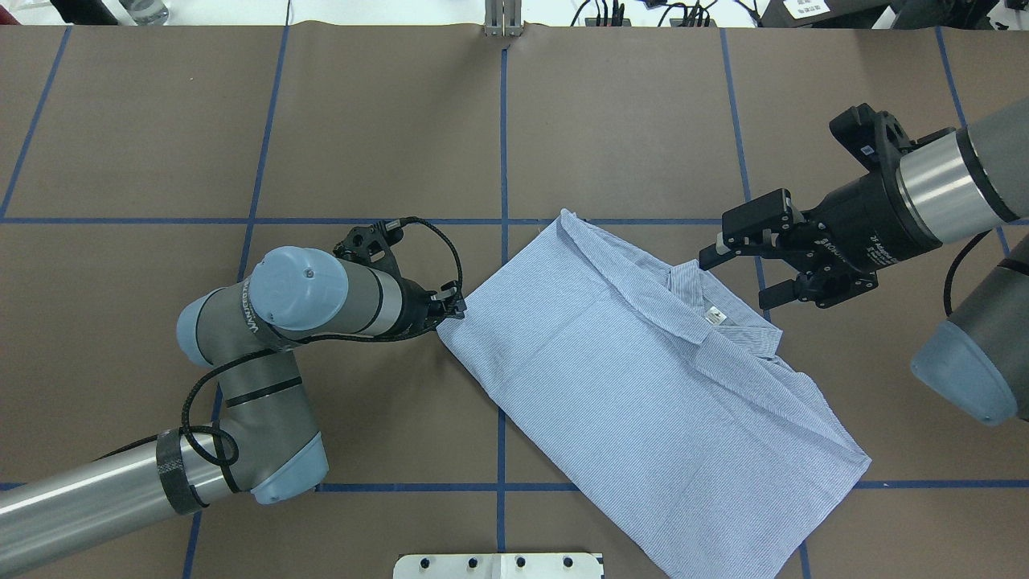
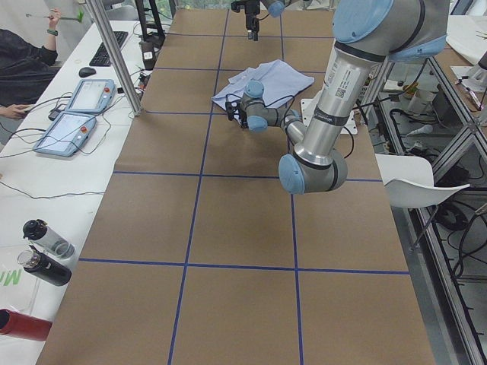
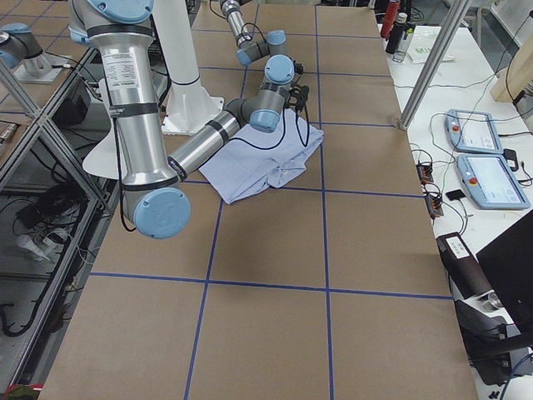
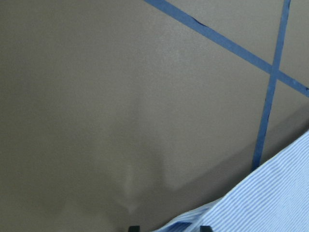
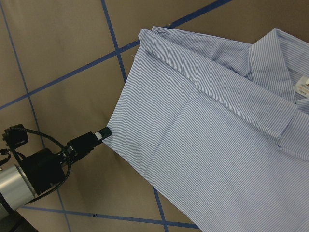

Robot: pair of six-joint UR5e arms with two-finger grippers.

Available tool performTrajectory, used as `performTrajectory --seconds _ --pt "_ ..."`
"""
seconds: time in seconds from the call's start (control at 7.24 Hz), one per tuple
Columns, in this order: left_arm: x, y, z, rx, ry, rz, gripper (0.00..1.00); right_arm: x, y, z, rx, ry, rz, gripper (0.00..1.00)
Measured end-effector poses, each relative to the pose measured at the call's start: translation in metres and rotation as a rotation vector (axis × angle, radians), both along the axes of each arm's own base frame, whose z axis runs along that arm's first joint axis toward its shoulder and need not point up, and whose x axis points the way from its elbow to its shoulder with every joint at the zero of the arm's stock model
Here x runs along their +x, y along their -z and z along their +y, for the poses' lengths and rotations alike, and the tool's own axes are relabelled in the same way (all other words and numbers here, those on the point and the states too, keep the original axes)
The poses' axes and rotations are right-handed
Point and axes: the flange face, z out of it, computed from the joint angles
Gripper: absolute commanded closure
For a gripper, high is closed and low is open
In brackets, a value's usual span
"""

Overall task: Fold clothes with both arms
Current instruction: 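Grasp the shirt corner nearest the left gripper, then pull the corner away from the robot with the left gripper, straightening the shirt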

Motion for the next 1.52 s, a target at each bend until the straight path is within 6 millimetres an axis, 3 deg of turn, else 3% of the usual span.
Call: performTrajectory --seconds 0.41,0.55,0.69,1.1,1.38,1.52 --pt "0.001 0.009 0.001 -0.018 -0.003 -0.024 1.00 0.006 0.002 -0.002 0.002 -0.008 -0.004 0.00" --pt "-0.003 0.007 -0.005 -0.024 0.008 -0.035 1.00 0.011 0.003 -0.004 0.006 -0.020 -0.007 0.00" --pt "-0.012 0.001 -0.023 -0.027 0.038 -0.051 1.00 0.018 0.005 -0.009 0.010 -0.037 -0.008 0.00" --pt "-0.042 -0.010 -0.128 0.003 0.149 -0.127 1.00 0.030 0.007 -0.017 0.020 -0.071 -0.010 0.00" --pt "-0.050 0.013 -0.192 0.035 0.206 -0.133 1.00 0.032 0.009 -0.017 0.025 -0.076 -0.013 0.00" --pt "-0.048 0.028 -0.213 0.061 0.235 -0.116 1.00 0.033 0.011 -0.017 0.029 -0.078 -0.015 0.00"
